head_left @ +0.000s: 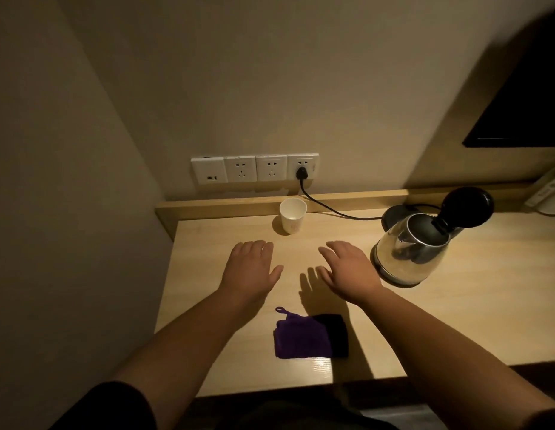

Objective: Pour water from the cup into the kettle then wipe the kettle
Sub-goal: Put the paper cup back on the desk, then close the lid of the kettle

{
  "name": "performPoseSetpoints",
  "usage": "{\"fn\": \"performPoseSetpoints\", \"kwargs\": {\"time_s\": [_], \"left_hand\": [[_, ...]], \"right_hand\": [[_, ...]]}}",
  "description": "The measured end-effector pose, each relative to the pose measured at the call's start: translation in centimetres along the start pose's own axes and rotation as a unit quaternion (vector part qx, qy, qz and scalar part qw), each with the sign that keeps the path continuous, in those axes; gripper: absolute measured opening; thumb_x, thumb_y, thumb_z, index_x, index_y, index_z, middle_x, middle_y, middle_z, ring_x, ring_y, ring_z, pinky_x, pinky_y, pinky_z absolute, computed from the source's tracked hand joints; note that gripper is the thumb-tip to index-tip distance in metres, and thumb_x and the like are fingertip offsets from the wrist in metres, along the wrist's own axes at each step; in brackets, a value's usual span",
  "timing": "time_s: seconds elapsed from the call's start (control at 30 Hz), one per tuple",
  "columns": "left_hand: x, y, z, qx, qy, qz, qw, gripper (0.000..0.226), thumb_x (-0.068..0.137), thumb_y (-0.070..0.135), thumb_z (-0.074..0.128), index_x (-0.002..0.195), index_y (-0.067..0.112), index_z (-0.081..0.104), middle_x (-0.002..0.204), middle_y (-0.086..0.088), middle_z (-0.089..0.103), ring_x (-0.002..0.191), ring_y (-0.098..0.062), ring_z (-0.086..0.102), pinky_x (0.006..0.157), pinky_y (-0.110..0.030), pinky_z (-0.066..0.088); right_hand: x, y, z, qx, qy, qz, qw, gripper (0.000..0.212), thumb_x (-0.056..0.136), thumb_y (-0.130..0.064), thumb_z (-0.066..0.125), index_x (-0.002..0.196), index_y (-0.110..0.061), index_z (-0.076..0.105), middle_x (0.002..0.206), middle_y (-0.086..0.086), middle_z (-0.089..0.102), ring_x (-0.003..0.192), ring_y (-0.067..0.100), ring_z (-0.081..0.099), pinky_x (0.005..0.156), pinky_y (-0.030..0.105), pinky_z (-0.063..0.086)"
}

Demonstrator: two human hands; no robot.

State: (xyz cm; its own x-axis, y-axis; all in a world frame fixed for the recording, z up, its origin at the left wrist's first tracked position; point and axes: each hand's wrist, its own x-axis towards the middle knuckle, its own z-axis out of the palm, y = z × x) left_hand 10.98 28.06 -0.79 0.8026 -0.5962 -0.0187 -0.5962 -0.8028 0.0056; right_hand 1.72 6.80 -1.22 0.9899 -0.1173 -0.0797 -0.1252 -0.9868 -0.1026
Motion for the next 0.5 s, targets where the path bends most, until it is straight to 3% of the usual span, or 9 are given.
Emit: {"fn": "performPoseSetpoints", "kwargs": {"time_s": [0.27, 0.5], "left_hand": [[-1.0, 3.9, -1.2, 0.005, 0.001, 0.039, 0.999, 0.060, 0.095, 0.057, 0.037, 0.141, 0.020, 0.039, 0.142, -0.002, 0.047, 0.130, -0.020, 0.043, 0.112, -0.038, 0.028], [0.2, 11.9, -2.2, -0.005, 0.022, 0.066, 0.998, 0.056, 0.095, 0.054, 0.038, 0.139, 0.019, 0.042, 0.139, -0.002, 0.049, 0.127, -0.021, 0.044, 0.110, -0.037, 0.029]], "right_hand": [[-5.6, 2.9, -0.8, -0.012, 0.011, 0.022, 1.000, 0.052, 0.102, -0.046, 0.040, 0.148, -0.021, 0.041, 0.151, 0.005, 0.045, 0.138, 0.024, 0.039, 0.112, 0.039, 0.032], [-9.9, 8.9, -1.7, 0.006, 0.030, 0.052, 0.998, 0.046, 0.101, -0.045, 0.043, 0.142, -0.025, 0.047, 0.144, 0.002, 0.051, 0.130, 0.022, 0.045, 0.108, 0.038, 0.038]]}}
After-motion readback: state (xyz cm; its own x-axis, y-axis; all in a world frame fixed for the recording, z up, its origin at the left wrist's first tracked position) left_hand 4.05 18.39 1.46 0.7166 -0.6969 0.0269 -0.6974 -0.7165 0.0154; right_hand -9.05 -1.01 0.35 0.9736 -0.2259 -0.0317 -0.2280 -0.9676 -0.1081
